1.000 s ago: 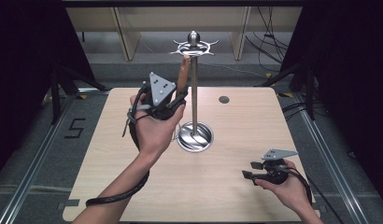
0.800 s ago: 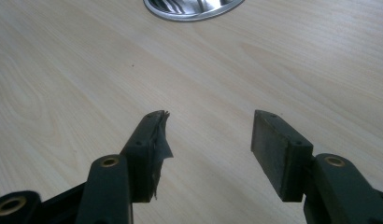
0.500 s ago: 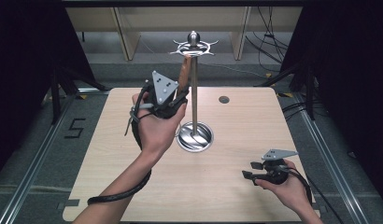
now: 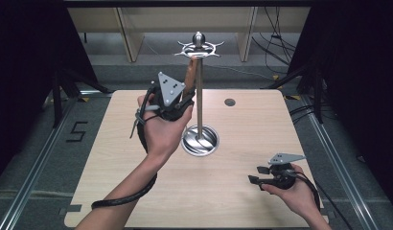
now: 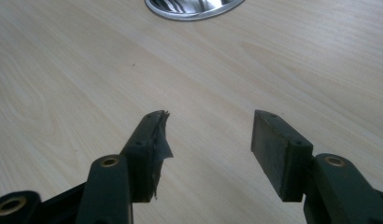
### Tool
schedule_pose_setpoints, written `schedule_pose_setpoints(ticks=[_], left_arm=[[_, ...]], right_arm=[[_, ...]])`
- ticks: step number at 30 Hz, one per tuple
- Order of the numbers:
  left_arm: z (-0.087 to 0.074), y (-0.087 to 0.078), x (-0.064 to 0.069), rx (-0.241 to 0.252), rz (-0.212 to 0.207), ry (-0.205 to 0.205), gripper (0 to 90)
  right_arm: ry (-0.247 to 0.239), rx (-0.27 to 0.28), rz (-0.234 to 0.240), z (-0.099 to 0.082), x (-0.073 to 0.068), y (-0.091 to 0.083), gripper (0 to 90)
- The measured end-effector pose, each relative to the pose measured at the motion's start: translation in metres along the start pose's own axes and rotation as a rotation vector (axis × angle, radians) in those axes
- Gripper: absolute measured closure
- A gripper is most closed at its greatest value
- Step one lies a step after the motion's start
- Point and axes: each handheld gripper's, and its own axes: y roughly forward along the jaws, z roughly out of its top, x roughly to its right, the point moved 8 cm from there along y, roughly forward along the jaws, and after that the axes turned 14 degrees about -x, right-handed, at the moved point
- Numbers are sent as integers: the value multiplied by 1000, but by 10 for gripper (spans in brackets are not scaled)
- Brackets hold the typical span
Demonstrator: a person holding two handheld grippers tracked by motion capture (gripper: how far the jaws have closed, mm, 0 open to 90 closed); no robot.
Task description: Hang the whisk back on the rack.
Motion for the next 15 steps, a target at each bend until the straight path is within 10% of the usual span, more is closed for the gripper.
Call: schedule_pose_setpoints(ticks=[15], left_arm=[[2,3,3,1,12,1,678]], right_arm=[[-2,-1,1,0,0,0,459]])
